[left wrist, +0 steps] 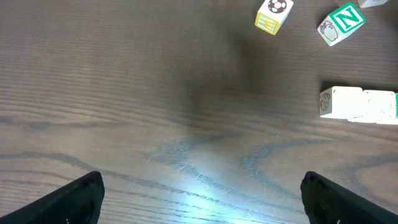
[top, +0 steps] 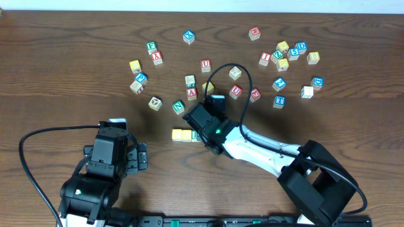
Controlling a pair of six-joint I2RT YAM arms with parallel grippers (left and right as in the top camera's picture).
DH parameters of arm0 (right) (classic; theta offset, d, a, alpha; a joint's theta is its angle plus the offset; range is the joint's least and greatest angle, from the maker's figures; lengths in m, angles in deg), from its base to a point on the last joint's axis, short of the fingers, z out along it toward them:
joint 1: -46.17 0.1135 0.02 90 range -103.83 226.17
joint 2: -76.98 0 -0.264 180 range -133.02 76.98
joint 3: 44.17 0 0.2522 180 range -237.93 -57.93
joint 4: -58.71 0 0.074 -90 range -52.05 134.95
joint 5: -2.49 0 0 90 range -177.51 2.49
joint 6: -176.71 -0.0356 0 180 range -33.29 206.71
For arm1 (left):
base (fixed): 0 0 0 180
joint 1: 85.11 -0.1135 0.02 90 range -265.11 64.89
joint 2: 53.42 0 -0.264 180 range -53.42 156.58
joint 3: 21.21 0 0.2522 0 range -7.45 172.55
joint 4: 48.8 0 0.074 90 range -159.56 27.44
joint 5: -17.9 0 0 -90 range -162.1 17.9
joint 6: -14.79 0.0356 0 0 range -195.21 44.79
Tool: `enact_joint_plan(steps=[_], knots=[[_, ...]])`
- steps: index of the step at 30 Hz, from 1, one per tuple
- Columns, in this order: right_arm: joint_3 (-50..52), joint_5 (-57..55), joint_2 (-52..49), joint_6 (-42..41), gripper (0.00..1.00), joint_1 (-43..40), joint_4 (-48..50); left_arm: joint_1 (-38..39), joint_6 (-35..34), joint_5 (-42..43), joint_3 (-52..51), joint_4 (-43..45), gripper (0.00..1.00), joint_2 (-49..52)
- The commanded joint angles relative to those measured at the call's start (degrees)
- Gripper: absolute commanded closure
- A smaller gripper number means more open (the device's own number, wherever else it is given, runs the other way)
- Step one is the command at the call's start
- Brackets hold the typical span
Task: Spell out CORL
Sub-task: 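Lower the L block beside the R block with the right gripper, then open the right gripper to release the blue L block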
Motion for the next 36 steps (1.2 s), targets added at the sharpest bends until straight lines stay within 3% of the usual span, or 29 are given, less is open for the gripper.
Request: enact_joint_plan(steps=[1,11,20,36], knots=[[0.3,-4.0,-0.4,1.7,0.60,-1.5,0.0,-0.2,-0.5,-0.1,0.1,-0.2,0.01,0.0],[0.3,-3.5,-0.4,4.0,0.71,-7.0,-2.8,-0.2,-0.5,-0.1,0.1,-0.2,0.01,0.0],[0.3,7.5,-0.4,3.7,0.93,-7.3,-9.0,-0.2,-0.5,-0.1,0.1,-0.2,0.01,0.0],[0.3,9.6,-0.4,1.1,0.96,-3.1,-8.9,-0.2,-0.5,-0.1,0.1,-0.2,0.01,0.0]])
